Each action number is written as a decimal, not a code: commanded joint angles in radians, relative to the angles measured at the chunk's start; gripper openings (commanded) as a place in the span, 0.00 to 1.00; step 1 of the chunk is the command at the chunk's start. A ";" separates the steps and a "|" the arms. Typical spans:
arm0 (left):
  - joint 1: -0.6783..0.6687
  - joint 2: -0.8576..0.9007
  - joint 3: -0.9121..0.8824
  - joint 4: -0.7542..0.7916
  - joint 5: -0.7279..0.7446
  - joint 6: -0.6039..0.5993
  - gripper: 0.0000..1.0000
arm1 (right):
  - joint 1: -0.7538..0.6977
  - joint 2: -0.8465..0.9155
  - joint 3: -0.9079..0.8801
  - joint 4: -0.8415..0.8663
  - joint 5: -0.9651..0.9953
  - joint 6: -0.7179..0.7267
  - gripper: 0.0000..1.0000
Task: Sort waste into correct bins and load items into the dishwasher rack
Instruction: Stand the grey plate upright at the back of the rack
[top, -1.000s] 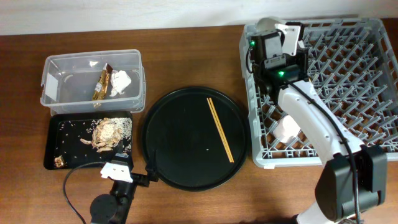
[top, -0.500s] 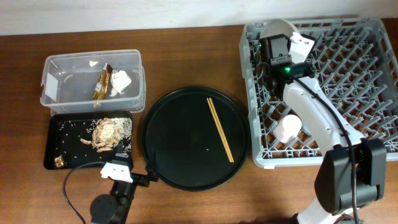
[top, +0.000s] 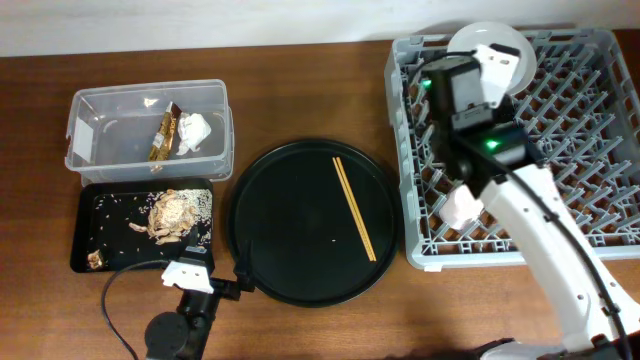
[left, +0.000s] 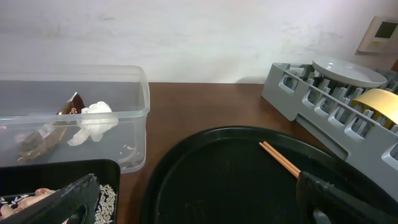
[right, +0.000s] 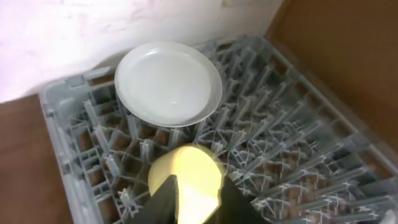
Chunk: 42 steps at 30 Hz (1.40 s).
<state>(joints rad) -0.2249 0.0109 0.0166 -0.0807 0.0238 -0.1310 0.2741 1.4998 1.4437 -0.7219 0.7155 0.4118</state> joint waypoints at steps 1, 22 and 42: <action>-0.001 -0.004 -0.008 0.001 0.007 0.013 0.99 | -0.262 0.025 0.009 0.040 -0.558 0.010 0.41; -0.001 -0.004 -0.008 0.001 0.006 0.013 0.99 | -0.569 0.545 0.010 0.465 -0.850 0.229 0.04; -0.001 -0.004 -0.008 0.001 0.006 0.013 0.99 | -0.006 0.410 0.008 0.666 0.402 -0.980 0.43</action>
<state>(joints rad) -0.2249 0.0113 0.0147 -0.0784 0.0235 -0.1310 0.2195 1.8923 1.4490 -0.0559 1.0424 -0.5652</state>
